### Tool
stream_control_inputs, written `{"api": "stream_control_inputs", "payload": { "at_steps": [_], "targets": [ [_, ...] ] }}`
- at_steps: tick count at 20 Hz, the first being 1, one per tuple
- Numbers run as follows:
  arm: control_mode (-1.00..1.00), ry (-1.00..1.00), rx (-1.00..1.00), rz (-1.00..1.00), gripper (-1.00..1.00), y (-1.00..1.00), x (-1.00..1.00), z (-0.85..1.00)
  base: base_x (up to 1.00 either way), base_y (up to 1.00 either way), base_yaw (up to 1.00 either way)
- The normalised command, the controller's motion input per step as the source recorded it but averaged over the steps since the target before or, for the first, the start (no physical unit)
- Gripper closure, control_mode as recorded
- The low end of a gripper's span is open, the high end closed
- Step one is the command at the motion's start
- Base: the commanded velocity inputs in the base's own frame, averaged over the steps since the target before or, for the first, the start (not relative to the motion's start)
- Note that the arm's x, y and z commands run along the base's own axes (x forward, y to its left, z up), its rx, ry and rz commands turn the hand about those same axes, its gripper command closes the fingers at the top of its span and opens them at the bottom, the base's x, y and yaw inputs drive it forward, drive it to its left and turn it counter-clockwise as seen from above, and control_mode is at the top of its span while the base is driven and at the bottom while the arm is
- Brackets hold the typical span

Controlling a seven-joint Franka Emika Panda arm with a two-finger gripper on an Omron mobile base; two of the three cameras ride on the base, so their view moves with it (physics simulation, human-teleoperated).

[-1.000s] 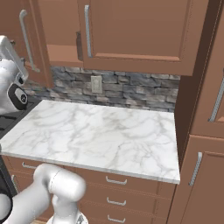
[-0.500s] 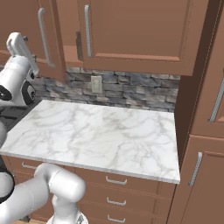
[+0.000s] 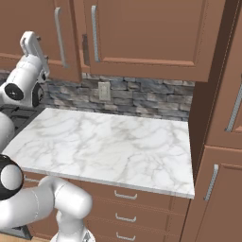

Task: Pick the candle and jar from the dining table and place them in the open cabinet. Close the cabinet after placing the objects.

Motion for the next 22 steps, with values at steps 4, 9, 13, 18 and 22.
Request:
{"api": "stream_control_inputs", "payload": {
  "at_steps": [4,9,13,18,22],
  "targets": [
    [-1.0,0.0,0.0,0.0,-1.0,-0.16,0.34,0.0,0.0,0.0,0.0],
    [-1.0,0.0,0.0,0.0,-1.0,-0.15,0.4,0.0,0.0,0.0,0.0],
    [-1.0,0.0,0.0,0.0,-1.0,-0.14,0.4,0.0,0.0,0.0,0.0],
    [-1.0,0.0,0.0,0.0,-1.0,-0.12,0.39,0.01,0.0,0.0,0.0],
    [-1.0,0.0,0.0,0.0,-1.0,-0.11,0.31,0.0,0.0,0.0,0.0]
  ]
}}
